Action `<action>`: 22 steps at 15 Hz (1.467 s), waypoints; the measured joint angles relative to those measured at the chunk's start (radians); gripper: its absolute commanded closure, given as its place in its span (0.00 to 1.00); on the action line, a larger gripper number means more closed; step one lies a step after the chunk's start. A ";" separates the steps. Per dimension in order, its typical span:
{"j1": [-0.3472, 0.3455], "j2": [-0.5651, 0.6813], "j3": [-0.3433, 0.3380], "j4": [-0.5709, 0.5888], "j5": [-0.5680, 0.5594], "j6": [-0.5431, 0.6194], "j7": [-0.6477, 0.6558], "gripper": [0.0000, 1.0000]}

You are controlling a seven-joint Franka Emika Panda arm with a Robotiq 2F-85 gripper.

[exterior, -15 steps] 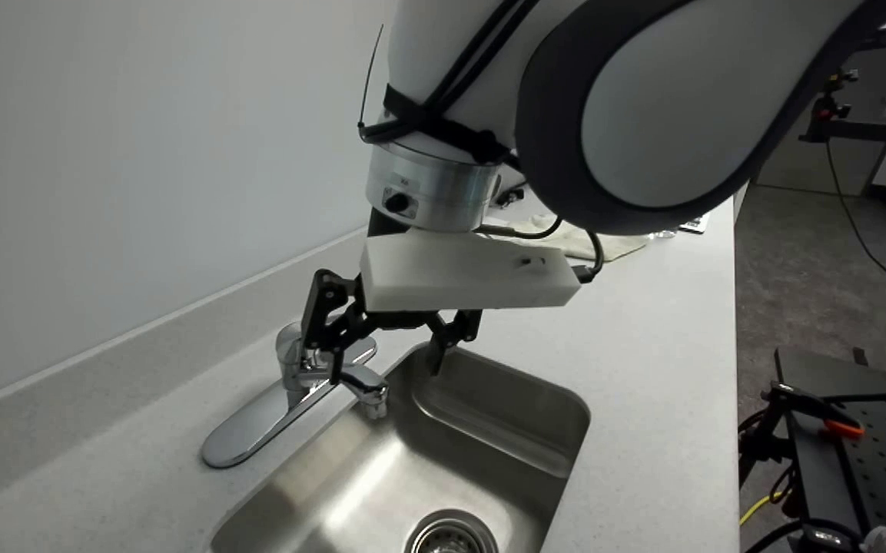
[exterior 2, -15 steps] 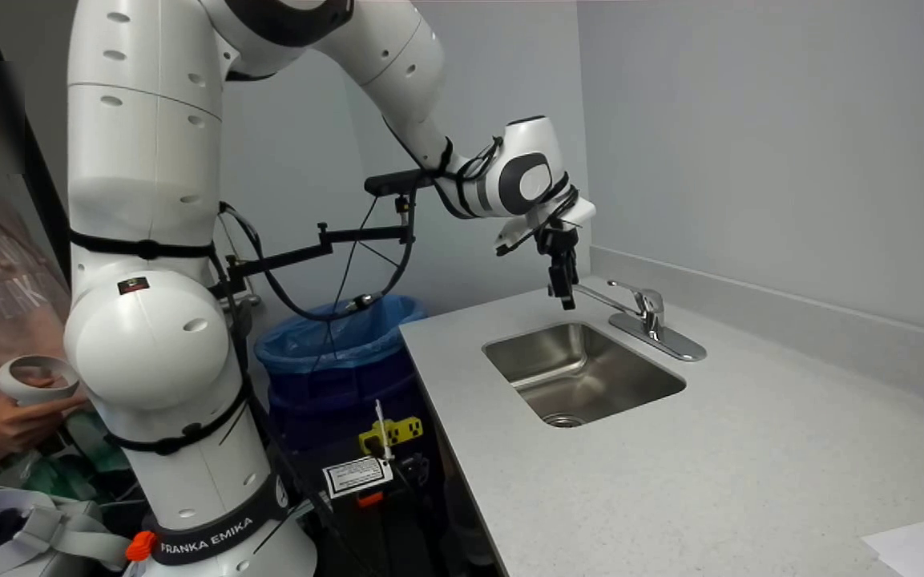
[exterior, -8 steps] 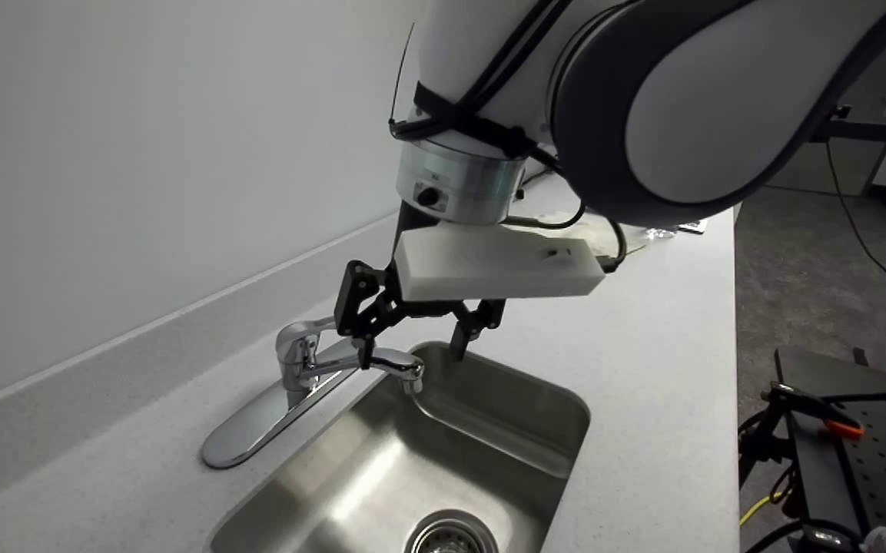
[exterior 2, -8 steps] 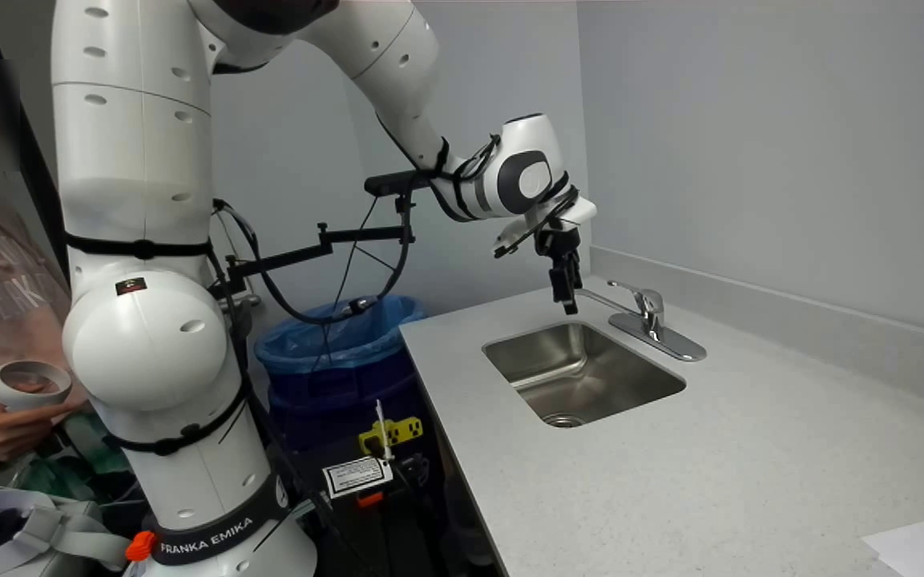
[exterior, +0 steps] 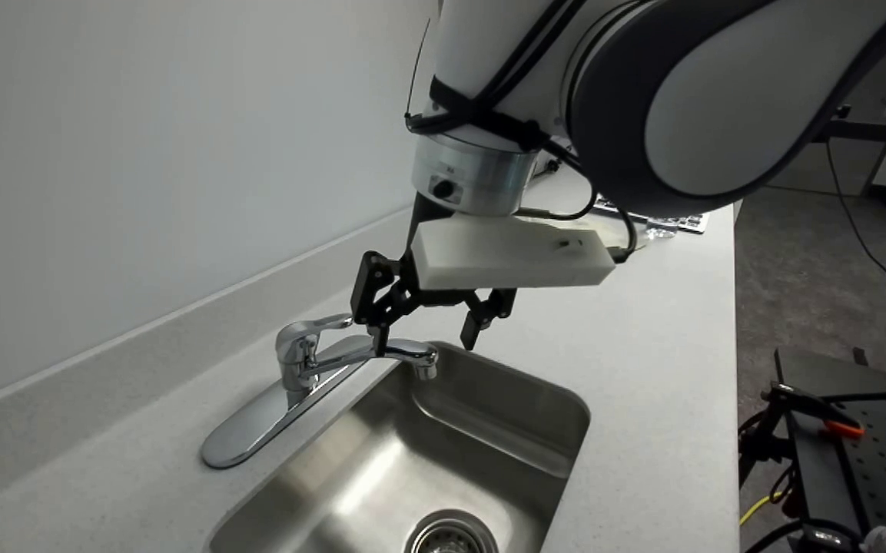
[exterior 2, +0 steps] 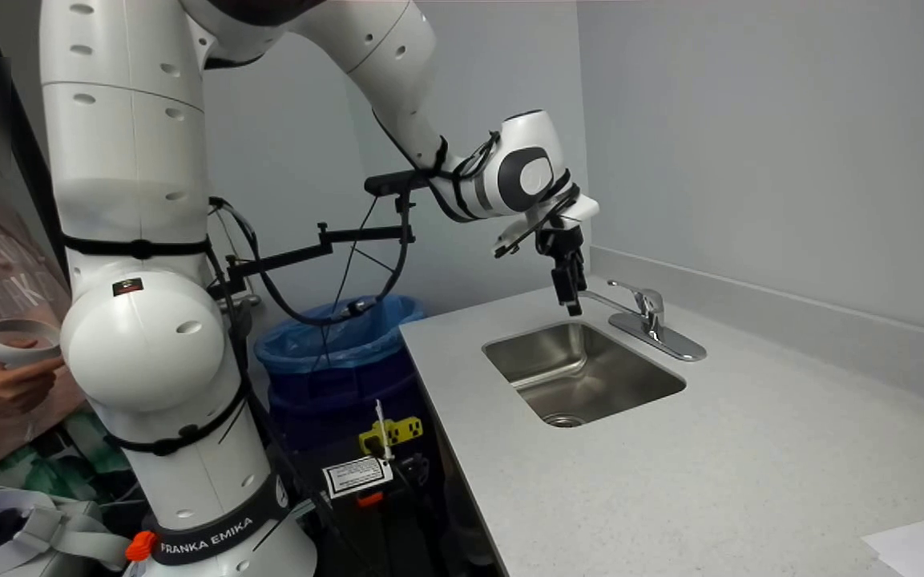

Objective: Turn the tap nozzle from the left to the middle

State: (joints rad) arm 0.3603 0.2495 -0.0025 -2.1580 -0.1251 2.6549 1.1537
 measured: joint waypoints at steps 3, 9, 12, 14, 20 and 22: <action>-0.023 -0.019 0.020 -0.001 0.013 0.000 -0.021 0.00; -0.062 -0.132 0.082 0.001 0.054 -0.058 -0.200 0.00; -0.070 -0.203 0.092 0.002 0.043 -0.115 -0.266 0.00; -0.080 -0.244 0.099 0.002 0.034 -0.140 -0.295 0.00; -0.111 -0.325 0.120 -0.005 0.037 -0.147 -0.347 0.00; -0.116 -0.342 0.129 -0.016 0.043 -0.147 -0.358 0.00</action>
State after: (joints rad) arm 0.2447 -0.0927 0.1262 -2.1735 -0.0818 2.5077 0.7959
